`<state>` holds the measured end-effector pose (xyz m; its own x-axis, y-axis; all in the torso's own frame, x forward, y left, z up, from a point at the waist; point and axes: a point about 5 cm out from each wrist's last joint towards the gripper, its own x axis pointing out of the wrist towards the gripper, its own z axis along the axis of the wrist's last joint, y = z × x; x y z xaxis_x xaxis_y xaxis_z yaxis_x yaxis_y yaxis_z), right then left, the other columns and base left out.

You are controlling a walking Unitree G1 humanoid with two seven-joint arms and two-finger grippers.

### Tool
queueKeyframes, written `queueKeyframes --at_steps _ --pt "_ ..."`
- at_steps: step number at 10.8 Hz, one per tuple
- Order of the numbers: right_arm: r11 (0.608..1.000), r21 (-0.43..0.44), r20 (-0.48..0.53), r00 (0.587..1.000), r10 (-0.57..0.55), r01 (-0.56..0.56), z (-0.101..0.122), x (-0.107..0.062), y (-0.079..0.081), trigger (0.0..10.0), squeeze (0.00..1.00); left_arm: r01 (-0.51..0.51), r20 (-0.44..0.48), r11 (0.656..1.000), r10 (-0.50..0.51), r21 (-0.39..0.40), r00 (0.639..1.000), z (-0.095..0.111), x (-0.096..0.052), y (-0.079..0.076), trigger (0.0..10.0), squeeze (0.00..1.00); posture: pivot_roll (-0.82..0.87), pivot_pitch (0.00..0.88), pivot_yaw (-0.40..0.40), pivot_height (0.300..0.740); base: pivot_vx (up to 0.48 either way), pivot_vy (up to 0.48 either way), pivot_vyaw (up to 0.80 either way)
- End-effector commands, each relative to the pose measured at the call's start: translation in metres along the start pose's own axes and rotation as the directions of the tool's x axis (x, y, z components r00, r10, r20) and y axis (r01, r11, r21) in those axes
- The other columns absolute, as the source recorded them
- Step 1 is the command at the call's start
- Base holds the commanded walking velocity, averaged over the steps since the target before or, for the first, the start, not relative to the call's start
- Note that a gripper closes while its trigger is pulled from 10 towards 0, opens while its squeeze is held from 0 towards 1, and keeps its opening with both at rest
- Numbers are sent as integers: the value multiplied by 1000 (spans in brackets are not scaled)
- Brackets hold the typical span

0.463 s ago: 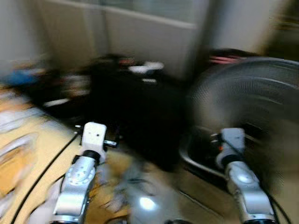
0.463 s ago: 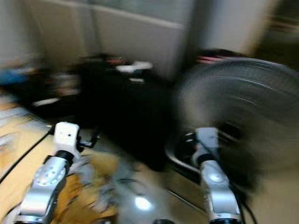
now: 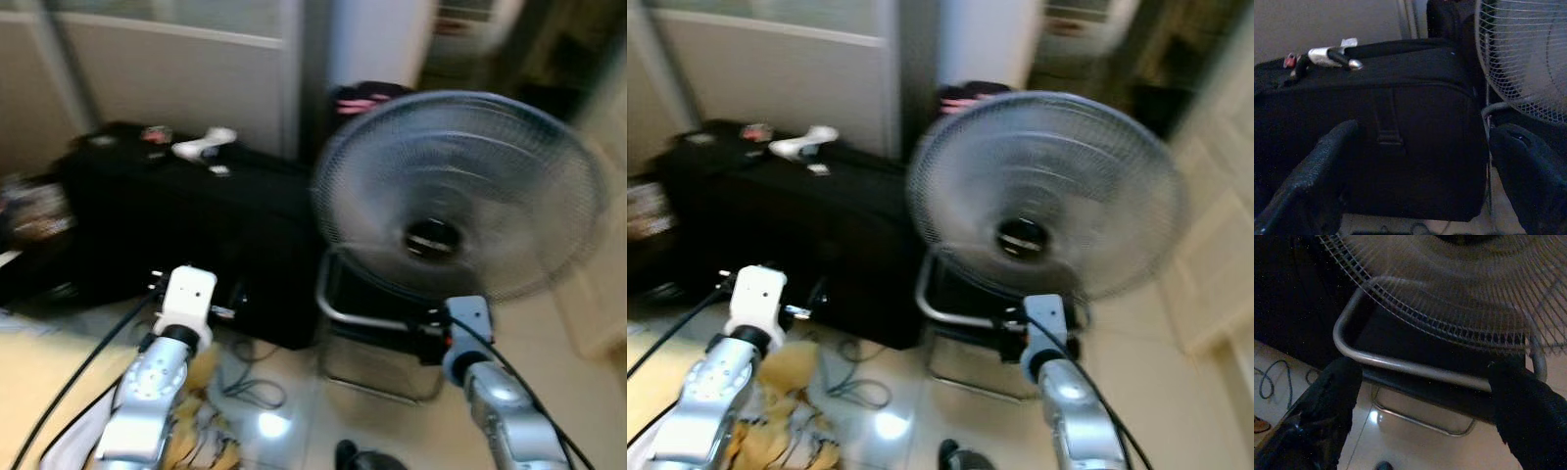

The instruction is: Clean up the room

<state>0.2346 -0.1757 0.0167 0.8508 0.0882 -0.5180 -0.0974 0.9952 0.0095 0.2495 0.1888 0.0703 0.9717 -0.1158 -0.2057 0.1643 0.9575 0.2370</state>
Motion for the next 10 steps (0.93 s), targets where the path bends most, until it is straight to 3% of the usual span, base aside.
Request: queueKeyframes --at_steps 1,2,4,5,7,8,10 --pt "1000 -3 -29 1000 -8 8 -8 -1 0 10000 0 -3 -10 1000 3 -10 1000 -4 2 2 10000 753 103 0 -7 740 0 0 -781" --pt "1000 -10 -24 1000 -18 18 -9 -1 0 10000 0 -13 -16 1000 13 -6 1000 -6 3 3 10000 753 102 0 -6 740 0 0 -781" --pt "997 1 81 994 -72 72 2 0 -4 10000 0 -22 -7 999 22 -36 1000 -6 3 -9 10000 765 96 0 18 740 0 0 -781" --pt "997 7 114 991 -72 71 5 2 -7 10000 0 -13 -4 999 12 -52 1000 -6 4 -15 10000 769 82 0 21 740 0 -431 0" --pt "995 -11 56 993 -103 104 0 12 -15 10000 0 -10 -66 998 6 -56 998 -17 12 -21 10000 745 86 0 6 740 0 -217 0" --pt "993 -76 -41 995 -92 89 -16 20 -18 10000 0 15 -129 1000 -18 -24 991 -31 17 -23 10000 741 77 0 13 740 0 0 0" --pt "994 10 -187 977 -104 108 -47 24 -24 10000 0 66 -299 998 -67 -16 952 -65 23 -36 10000 737 74 0 20 740 0 0 0"
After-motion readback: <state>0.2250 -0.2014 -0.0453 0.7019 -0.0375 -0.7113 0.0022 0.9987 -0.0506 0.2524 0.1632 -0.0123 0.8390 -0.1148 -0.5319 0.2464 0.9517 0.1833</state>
